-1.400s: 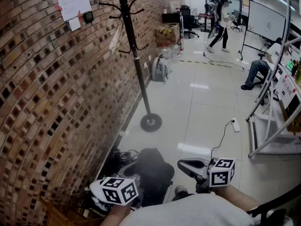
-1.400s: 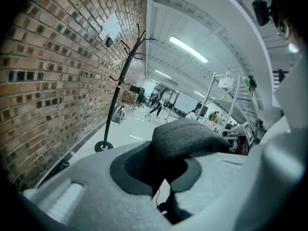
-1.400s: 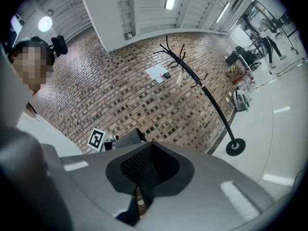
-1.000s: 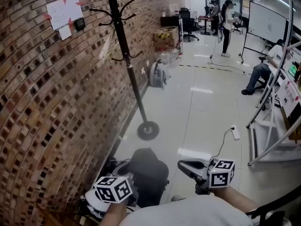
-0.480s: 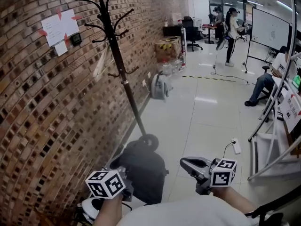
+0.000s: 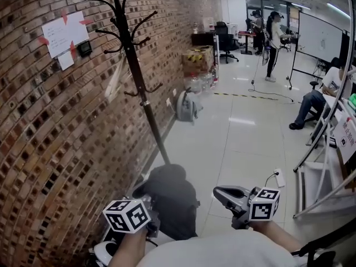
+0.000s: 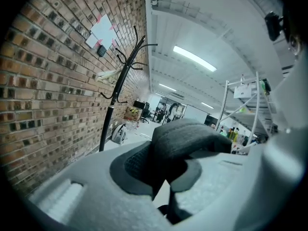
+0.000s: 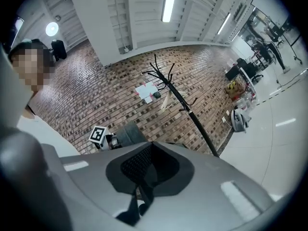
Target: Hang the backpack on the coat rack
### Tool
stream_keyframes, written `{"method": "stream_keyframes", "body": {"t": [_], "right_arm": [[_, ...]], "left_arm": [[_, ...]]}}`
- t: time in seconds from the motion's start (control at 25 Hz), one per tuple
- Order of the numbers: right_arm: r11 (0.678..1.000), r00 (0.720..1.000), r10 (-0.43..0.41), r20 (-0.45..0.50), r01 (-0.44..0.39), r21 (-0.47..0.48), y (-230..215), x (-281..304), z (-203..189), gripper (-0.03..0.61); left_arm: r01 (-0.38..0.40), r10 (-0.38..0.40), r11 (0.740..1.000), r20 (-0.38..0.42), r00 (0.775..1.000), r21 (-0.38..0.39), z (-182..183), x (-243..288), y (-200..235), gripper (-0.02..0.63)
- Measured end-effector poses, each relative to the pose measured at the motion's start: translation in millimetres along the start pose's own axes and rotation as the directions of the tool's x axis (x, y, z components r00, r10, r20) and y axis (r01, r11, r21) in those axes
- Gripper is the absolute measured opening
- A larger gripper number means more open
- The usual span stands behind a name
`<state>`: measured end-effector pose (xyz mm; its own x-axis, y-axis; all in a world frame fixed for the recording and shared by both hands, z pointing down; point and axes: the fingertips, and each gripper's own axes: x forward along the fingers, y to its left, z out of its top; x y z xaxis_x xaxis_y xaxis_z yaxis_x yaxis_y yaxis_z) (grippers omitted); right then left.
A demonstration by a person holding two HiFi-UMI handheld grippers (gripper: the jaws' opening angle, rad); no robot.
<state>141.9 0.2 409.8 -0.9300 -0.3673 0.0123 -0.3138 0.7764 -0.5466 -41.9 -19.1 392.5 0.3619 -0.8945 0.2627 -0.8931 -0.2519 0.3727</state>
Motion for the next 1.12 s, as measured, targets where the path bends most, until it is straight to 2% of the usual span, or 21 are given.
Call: {"method": "stream_keyframes", "body": {"t": [0.24,0.4,0.6,1.12], "right_arm": [[0.998,0.999,-0.053,-0.007,0.053,0.021,-46,36,19,0.0],[0.997,0.998,-0.06,0.0,0.06,0.039,-84,79,34,0.0],[0.995,0.997,-0.075,-0.005,0.075,0.058,-123,134,55,0.0],[0.995,0.997,-0.054,-0.059,0.059,0.078,-179,258,87,-0.002]], "left_arm": [[0.016,-0.018,1.0,-0.056,0.998,-0.021,6,56,39,0.025],[0.008,-0.012,0.999,-0.071,0.997,-0.044,24,93,81,0.025],[0.002,-0.005,1.0,-0.103,0.995,-0.022,43,133,121,0.025],[-0.021,0.016,0.999,-0.137,0.99,-0.033,94,198,215,0.025]]}}
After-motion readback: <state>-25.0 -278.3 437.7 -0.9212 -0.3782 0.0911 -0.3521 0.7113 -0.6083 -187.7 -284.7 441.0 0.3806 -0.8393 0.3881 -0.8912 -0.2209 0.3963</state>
